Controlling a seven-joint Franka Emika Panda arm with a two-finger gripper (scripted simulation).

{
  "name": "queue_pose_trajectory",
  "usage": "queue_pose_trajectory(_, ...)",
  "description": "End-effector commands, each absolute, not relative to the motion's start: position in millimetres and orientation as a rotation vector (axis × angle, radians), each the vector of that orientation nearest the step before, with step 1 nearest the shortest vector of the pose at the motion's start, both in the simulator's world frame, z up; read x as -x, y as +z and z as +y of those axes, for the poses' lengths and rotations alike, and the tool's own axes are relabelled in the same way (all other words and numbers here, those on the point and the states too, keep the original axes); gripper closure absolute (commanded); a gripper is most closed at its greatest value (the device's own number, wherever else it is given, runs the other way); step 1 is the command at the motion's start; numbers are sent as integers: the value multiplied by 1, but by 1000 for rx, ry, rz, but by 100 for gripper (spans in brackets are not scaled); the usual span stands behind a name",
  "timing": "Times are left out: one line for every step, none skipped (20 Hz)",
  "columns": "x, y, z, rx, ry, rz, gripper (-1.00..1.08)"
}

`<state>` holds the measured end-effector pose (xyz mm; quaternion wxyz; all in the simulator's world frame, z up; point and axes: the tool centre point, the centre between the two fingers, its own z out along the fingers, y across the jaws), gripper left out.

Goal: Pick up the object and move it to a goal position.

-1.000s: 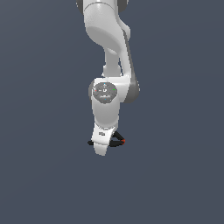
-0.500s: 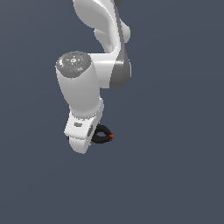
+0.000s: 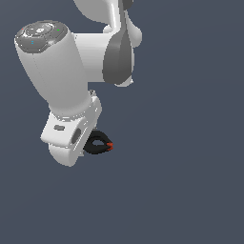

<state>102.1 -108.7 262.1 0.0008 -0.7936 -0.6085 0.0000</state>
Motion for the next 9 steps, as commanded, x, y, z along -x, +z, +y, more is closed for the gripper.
queue_pose_trajectory(-105,271,-113,2492,-1,-1912,108)
queue_pose_trajectory(-106,273,-114,2492,0,-1912,108)
queue_pose_trajectory(-106,274,-115,2492,0,-1912,108)
queue_pose_trajectory(-107,276,-116,2492,0,-1912,108)
queue_pose_trajectory(-107,277,-117,2492,0,-1912,108)
queue_pose_trajectory(-108,278,-117,2492,0,-1912,108)
queue_pose_trajectory(-108,278,-117,2492,0,-1912,108)
queue_pose_trajectory(-108,278,-117,2492,0,-1912,108)
queue_pose_trajectory(-108,278,-117,2492,0,-1912,108)
